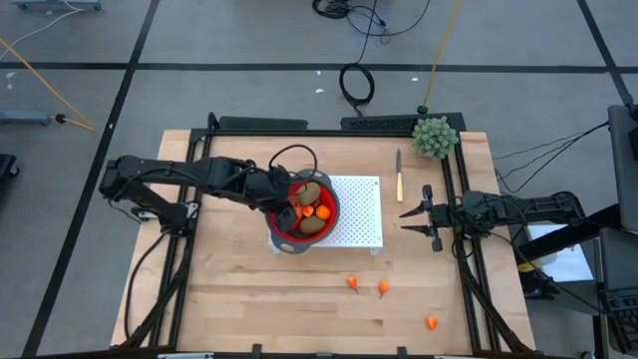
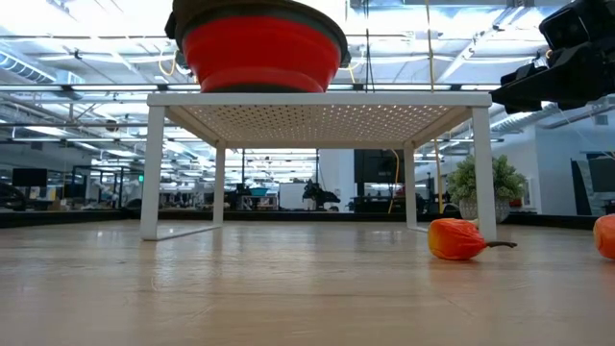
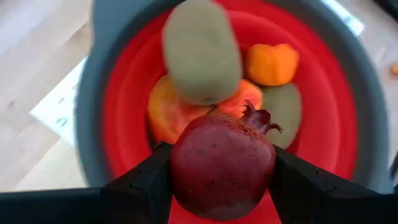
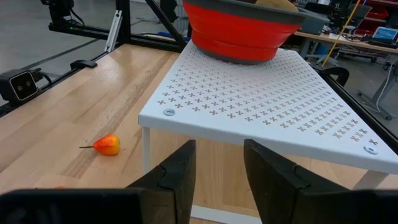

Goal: Pick & Place Fruit
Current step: Put the pomegranate into the strainer bowl on the shelf

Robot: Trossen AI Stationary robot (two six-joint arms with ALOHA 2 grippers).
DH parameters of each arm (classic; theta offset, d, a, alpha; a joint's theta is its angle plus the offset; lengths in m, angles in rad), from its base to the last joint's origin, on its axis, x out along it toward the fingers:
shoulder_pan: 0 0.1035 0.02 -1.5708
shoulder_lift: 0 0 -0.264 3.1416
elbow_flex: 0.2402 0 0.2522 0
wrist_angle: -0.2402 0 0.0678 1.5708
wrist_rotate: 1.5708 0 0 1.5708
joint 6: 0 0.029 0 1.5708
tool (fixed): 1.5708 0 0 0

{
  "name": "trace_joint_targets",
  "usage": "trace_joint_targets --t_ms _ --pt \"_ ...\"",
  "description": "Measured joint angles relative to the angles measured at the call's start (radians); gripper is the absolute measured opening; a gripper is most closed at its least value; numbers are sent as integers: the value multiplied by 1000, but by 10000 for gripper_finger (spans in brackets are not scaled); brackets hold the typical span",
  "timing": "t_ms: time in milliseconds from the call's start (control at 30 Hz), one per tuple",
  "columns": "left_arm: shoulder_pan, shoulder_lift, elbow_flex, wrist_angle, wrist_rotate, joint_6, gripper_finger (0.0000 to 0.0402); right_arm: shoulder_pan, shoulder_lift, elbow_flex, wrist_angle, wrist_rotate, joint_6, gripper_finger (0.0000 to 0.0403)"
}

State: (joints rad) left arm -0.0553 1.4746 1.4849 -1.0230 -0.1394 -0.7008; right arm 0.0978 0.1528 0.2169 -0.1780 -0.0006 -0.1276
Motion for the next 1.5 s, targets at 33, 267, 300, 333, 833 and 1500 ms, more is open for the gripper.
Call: trace_joint_targets --t_ms 33,267,300,333,833,1500 --pt "-2 0 0 11 -3 9 214 0 0 0 0 0 0 130" --pt "-6 0 -7 26 -10 17 214 0 0 0 0 0 4 130" --pt "-6 0 -11 26 -10 11 214 0 0 0 0 0 4 130" --pt "-6 0 -17 26 -10 7 214 0 0 0 0 0 4 130" --pt "-7 55 -28 5 31 -1 214 0 2 -1 -12 1 4 130" --pt "-4 57 -28 4 39 105 297 0 3 -1 -16 3 4 130"
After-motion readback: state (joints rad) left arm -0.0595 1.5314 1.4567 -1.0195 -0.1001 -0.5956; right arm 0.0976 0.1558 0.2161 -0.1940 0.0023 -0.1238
